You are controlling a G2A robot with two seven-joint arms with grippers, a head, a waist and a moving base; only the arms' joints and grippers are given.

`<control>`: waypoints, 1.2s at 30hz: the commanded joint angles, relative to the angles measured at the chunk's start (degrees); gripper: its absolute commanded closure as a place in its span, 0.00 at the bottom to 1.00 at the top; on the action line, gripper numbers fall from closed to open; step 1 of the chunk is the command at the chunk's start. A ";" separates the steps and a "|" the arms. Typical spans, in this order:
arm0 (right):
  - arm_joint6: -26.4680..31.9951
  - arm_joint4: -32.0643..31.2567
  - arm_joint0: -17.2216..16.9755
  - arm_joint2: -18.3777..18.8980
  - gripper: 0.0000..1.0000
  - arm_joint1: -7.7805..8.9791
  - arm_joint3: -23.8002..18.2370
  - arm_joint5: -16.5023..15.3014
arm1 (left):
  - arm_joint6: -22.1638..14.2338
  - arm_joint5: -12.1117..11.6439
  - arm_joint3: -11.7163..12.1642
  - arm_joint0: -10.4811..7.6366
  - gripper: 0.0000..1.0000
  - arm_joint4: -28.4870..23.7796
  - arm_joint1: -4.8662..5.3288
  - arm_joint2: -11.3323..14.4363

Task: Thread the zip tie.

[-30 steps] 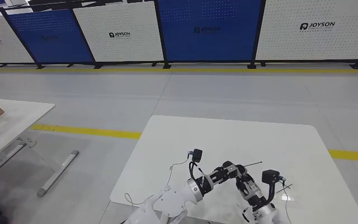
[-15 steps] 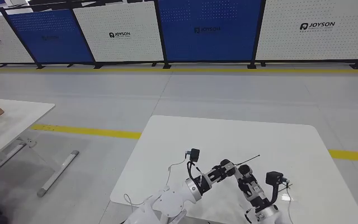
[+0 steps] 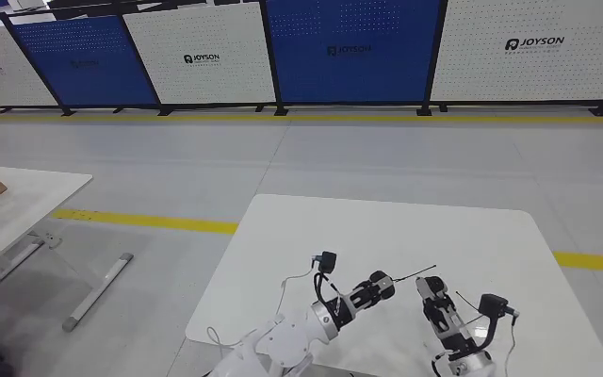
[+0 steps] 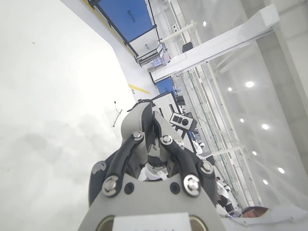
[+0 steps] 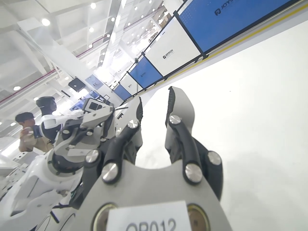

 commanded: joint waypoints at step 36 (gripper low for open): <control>-0.64 -0.38 -0.09 -1.22 1.00 1.40 -2.36 0.02 | -0.64 2.10 -0.49 -0.68 0.84 2.34 -0.03 1.05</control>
